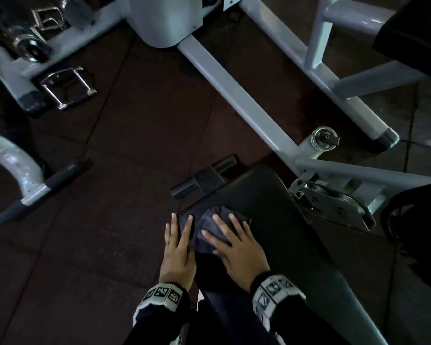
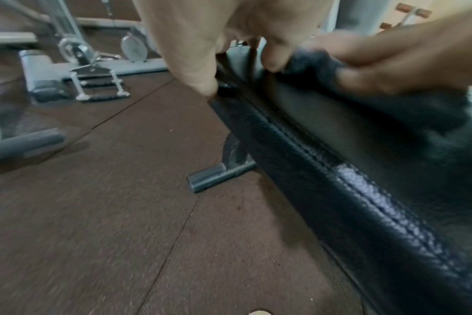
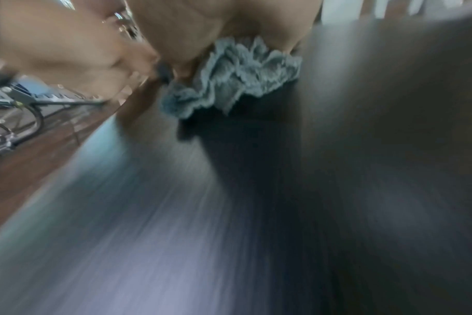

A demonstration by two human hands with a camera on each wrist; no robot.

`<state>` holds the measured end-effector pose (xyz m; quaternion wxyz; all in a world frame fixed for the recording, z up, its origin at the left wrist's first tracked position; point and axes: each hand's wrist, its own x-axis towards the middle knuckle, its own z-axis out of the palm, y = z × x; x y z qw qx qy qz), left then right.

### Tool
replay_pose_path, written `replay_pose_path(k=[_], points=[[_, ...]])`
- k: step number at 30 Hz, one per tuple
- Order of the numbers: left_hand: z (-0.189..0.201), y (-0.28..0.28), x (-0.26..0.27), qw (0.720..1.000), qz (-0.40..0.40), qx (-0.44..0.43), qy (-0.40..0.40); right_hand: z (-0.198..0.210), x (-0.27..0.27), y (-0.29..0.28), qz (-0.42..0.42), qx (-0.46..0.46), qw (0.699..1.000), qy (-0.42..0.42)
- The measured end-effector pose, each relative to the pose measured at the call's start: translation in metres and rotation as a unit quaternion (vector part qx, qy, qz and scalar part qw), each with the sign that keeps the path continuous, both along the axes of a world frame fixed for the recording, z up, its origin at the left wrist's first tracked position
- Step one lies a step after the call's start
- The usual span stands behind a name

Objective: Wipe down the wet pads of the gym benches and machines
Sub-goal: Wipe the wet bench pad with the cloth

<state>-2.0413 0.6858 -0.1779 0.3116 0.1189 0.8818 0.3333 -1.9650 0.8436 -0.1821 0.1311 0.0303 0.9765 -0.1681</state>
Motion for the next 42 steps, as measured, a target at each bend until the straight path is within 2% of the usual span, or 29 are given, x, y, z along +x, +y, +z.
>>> replay_pose_path(k=[3,7,9,12,15,18,22,25,27,29,34,38,42], points=[[0.002,0.001,-0.001,1.000,0.001,-0.003,0.003,-0.001,-0.039,0.021,0.027,0.022,0.999,-0.004],[0.004,0.006,0.000,1.000,0.010,-0.019,0.006,-0.006,-0.067,0.079,-0.078,0.013,0.996,-0.038],[0.007,0.008,0.000,1.000,0.013,-0.026,0.001,-0.009,-0.057,0.108,-0.123,-0.007,0.991,-0.049],[0.010,0.011,0.000,0.999,0.018,-0.029,-0.011,-0.009,-0.018,0.124,-0.167,-0.020,0.985,-0.023],[0.009,0.010,0.000,0.999,0.025,-0.025,-0.012,-0.005,0.029,0.104,-0.188,-0.004,0.982,-0.027],[0.007,0.010,0.000,0.999,0.032,-0.021,-0.009,0.004,0.053,0.060,-0.138,0.011,0.990,-0.029],[0.004,0.010,0.000,0.999,0.043,-0.002,-0.005,0.008,0.023,0.009,-0.049,0.002,0.999,-0.023],[0.003,0.009,0.000,0.999,0.038,-0.006,-0.008,0.003,-0.023,0.012,-0.030,-0.001,0.999,-0.028],[0.004,0.009,0.000,0.999,0.036,-0.008,-0.008,0.001,-0.046,0.033,-0.041,0.004,0.998,-0.037],[0.006,0.011,0.000,0.999,0.036,-0.015,-0.010,0.000,-0.057,0.065,-0.087,-0.007,0.995,-0.052],[0.009,0.013,0.001,0.999,0.033,-0.036,-0.004,-0.002,-0.016,0.112,-0.192,-0.025,0.980,-0.046],[0.008,0.012,0.002,0.999,0.034,-0.040,0.002,0.007,0.034,0.079,-0.210,-0.011,0.976,-0.059],[0.009,0.015,0.004,0.998,0.038,-0.044,0.006,0.012,0.031,0.034,-0.166,-0.010,0.982,-0.094]])
